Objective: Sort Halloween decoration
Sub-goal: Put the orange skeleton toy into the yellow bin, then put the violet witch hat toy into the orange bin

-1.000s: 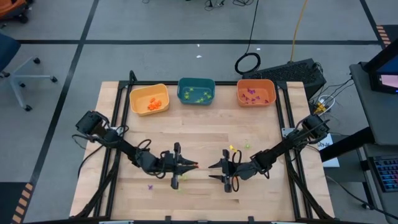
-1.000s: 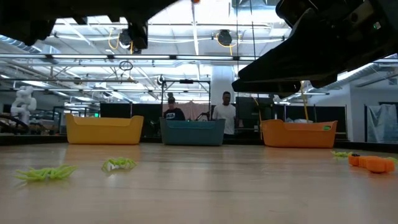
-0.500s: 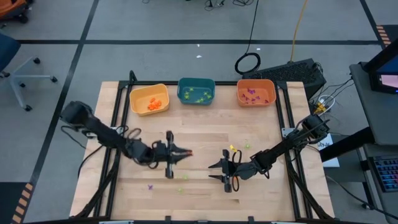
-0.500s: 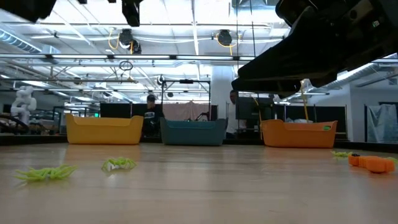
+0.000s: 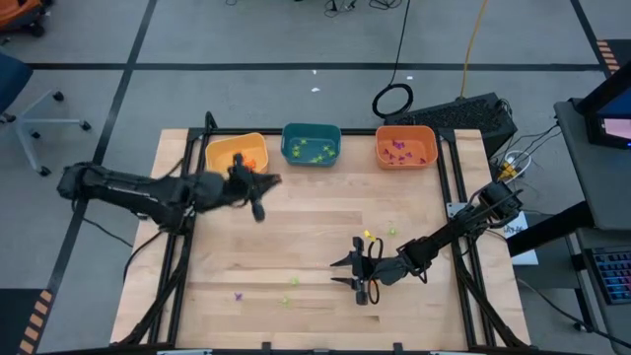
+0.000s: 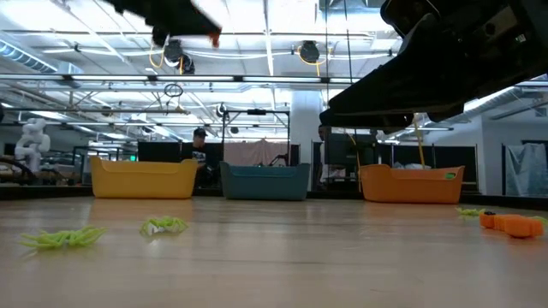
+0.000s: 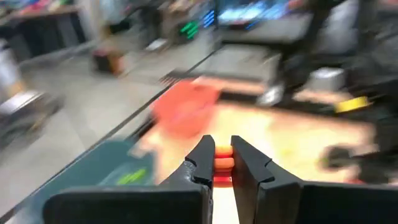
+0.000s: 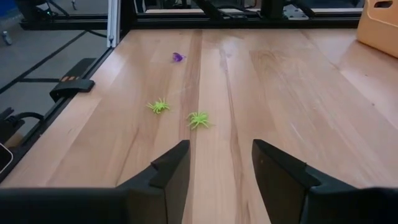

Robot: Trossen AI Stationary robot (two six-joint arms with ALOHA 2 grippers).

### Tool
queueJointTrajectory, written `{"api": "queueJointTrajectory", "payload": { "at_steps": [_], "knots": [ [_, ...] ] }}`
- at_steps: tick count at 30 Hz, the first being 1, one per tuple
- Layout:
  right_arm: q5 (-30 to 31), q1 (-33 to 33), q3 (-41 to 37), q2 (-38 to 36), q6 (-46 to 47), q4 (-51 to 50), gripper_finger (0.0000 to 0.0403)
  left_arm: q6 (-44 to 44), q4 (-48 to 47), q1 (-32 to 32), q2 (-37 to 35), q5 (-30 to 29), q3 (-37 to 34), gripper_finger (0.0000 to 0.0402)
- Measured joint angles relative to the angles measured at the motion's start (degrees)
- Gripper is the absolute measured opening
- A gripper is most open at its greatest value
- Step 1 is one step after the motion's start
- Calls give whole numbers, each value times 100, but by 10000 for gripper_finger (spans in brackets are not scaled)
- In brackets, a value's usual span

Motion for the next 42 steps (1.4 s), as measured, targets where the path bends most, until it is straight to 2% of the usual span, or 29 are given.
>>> {"api": "queueJointTrajectory", "payload": {
  "at_steps": [8,13,18,26,33,38,42],
  "knots": [
    [0,0,0,0,-29,-47,157,-618,-1836,1819,-183,35,0,26],
    [-4,9,0,0,50,-44,157,-644,-2275,2835,144,73,-2,26],
    [-20,24,0,0,269,-58,157,-990,-2419,3475,622,116,-2,26],
    [-24,173,0,0,317,-62,157,-1634,-2554,3888,1537,165,-2,29],
    [-17,232,0,0,336,-80,157,-2131,-2787,4039,2058,51,-2,82],
    [-20,234,0,0,333,-82,157,-2229,-2869,3998,1970,65,-2,144],
    [-20,234,0,0,326,-104,157,-2251,-3156,3689,1412,808,-2,179]
  ]
}}
